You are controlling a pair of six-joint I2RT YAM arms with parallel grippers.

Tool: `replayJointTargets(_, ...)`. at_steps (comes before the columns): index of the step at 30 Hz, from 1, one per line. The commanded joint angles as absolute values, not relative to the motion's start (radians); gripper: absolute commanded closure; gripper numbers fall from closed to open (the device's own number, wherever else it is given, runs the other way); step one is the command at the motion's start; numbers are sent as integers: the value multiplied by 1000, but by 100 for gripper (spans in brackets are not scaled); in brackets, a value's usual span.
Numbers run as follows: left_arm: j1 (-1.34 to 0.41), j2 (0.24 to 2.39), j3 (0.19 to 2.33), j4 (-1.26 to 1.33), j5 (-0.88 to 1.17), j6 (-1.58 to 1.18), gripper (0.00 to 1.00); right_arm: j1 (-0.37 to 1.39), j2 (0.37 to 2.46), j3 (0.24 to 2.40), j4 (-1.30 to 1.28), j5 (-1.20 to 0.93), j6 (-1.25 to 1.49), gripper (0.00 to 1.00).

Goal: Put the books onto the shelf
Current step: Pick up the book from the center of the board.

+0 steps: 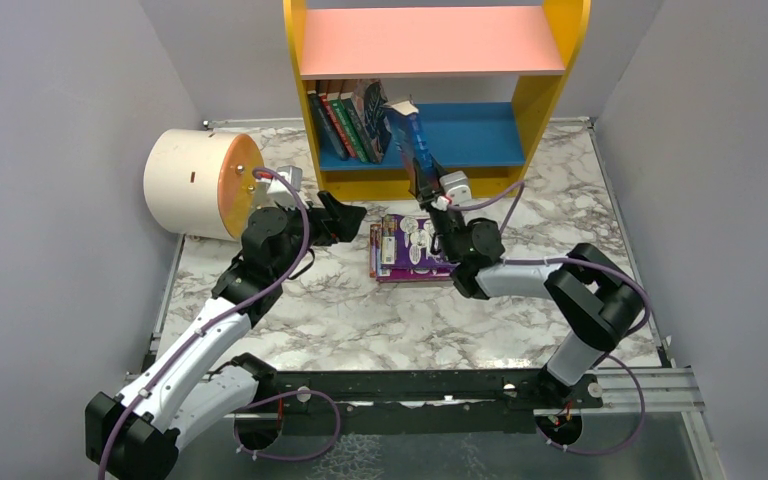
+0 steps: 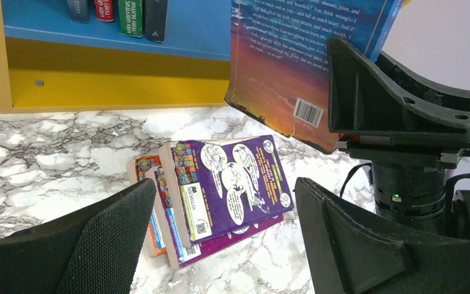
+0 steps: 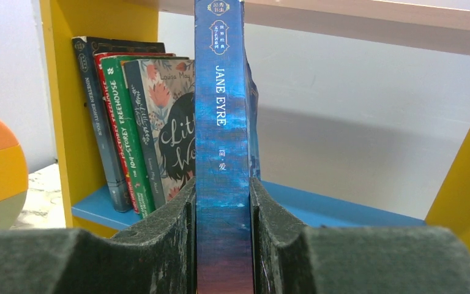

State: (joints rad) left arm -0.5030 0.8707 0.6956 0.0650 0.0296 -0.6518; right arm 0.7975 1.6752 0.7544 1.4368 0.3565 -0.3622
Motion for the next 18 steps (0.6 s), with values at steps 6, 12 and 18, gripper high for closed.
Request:
replayJointTargets(6, -498, 936, 739, 137, 45, -648, 18, 794, 1468, 676, 1577, 192, -241, 99)
replayJointTargets(12, -494, 1004, 838, 125, 106, -669, 17, 796, 1357, 599, 1389, 144, -291, 99)
replayJointTargets(18, -494, 1109, 971, 54, 138, -677, 17, 839, 1370, 590, 1322, 193, -398, 99)
